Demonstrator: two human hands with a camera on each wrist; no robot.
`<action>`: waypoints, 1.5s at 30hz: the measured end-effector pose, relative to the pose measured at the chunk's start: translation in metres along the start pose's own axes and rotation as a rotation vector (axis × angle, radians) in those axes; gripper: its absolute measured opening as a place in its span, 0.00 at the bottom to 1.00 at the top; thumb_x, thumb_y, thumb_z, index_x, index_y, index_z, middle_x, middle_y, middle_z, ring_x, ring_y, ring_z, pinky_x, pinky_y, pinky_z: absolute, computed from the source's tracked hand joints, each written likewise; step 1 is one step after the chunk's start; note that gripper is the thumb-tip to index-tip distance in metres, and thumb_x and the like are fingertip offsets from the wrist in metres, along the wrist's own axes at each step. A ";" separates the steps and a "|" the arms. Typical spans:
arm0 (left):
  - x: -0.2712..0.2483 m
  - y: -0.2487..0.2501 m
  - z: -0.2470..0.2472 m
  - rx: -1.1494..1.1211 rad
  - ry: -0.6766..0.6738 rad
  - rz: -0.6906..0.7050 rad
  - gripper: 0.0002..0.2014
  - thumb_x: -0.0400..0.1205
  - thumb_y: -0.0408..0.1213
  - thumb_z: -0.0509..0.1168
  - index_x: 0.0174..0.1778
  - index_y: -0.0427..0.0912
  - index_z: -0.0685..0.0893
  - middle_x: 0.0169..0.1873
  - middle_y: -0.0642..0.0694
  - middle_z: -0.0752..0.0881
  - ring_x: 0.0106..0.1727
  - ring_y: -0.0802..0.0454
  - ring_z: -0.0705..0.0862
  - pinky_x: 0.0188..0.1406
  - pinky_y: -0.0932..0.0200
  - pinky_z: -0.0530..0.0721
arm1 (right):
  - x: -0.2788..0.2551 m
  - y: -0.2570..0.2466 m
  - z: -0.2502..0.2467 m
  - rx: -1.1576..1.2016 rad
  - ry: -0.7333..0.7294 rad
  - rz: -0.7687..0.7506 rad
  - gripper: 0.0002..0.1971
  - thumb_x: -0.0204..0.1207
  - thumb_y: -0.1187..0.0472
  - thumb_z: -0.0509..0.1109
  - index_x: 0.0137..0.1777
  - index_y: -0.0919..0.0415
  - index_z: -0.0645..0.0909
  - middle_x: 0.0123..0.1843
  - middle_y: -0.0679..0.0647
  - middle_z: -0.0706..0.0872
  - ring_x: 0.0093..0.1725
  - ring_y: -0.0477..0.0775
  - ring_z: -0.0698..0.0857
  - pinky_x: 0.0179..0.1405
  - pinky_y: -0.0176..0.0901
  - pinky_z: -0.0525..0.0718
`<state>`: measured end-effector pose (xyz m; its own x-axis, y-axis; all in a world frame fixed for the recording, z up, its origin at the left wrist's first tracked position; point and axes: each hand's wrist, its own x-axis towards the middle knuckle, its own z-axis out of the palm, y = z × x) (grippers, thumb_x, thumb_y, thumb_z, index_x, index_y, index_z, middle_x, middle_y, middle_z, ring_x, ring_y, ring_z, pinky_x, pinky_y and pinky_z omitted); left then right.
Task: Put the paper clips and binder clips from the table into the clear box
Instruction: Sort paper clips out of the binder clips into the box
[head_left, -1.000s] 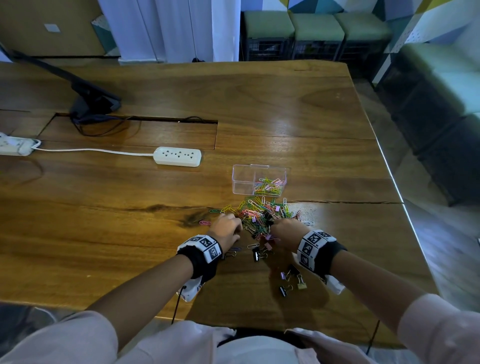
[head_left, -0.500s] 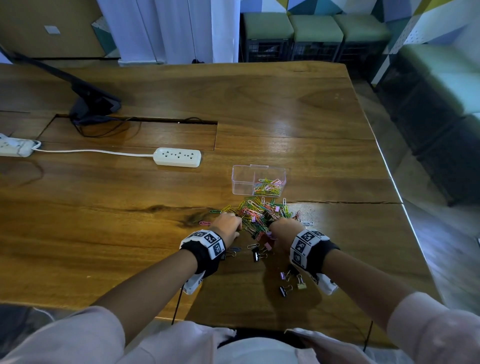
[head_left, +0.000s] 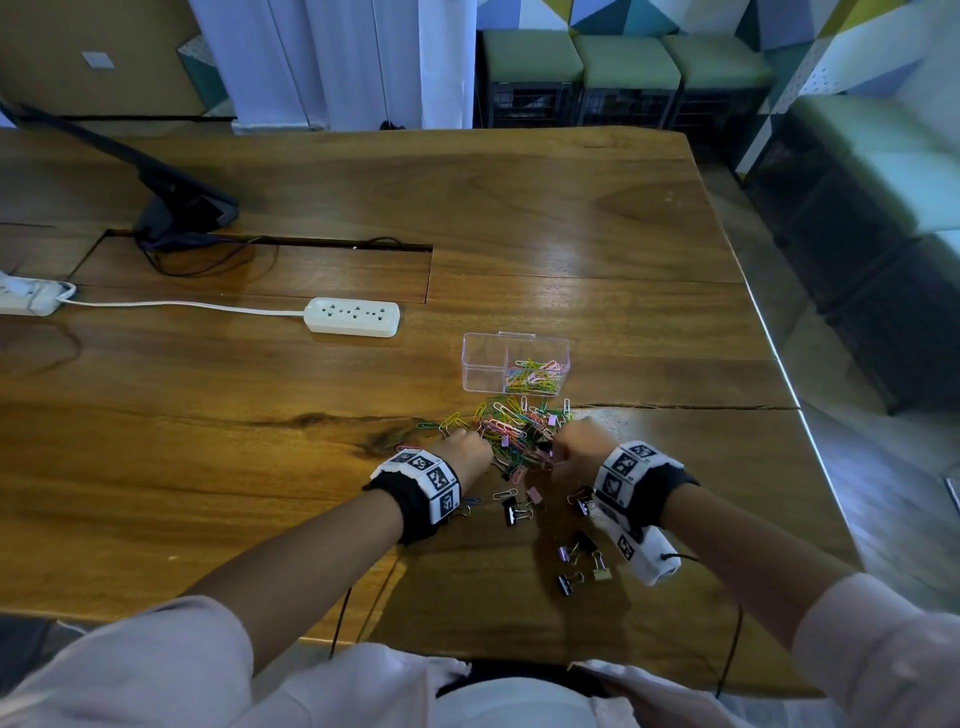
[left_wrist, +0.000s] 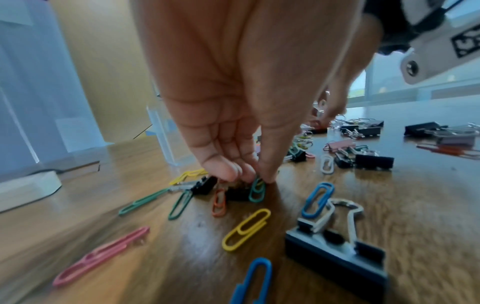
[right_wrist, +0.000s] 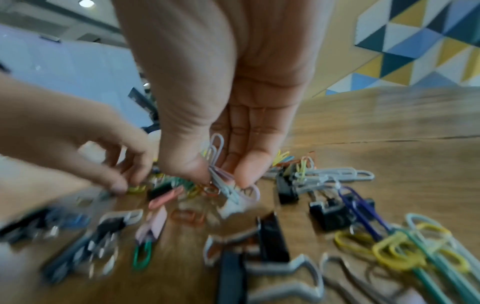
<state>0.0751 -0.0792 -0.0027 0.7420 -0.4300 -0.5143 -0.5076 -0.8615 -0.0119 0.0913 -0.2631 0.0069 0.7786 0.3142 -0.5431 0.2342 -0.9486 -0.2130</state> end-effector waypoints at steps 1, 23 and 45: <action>0.000 0.001 -0.001 0.015 -0.007 0.006 0.14 0.85 0.26 0.56 0.66 0.30 0.76 0.64 0.36 0.78 0.67 0.40 0.75 0.66 0.51 0.76 | 0.000 0.003 -0.007 0.057 0.017 -0.001 0.09 0.73 0.58 0.71 0.45 0.65 0.85 0.40 0.55 0.84 0.40 0.48 0.83 0.38 0.32 0.83; -0.004 -0.008 -0.001 -0.080 0.014 0.069 0.09 0.83 0.26 0.58 0.57 0.31 0.77 0.57 0.35 0.81 0.59 0.38 0.80 0.56 0.48 0.79 | 0.039 -0.002 -0.097 -0.099 0.405 -0.005 0.08 0.80 0.61 0.65 0.52 0.64 0.83 0.48 0.57 0.87 0.46 0.54 0.86 0.51 0.43 0.86; 0.010 -0.018 -0.004 -0.187 -0.054 0.014 0.10 0.84 0.30 0.57 0.56 0.32 0.80 0.49 0.38 0.83 0.53 0.41 0.82 0.54 0.48 0.81 | 0.045 0.019 -0.059 -0.194 0.226 -0.082 0.22 0.76 0.66 0.65 0.70 0.55 0.76 0.69 0.50 0.79 0.71 0.55 0.66 0.73 0.58 0.69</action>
<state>0.0937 -0.0692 -0.0040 0.7085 -0.4315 -0.5584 -0.4238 -0.8929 0.1522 0.1653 -0.2693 0.0259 0.8575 0.3938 -0.3312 0.3911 -0.9171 -0.0778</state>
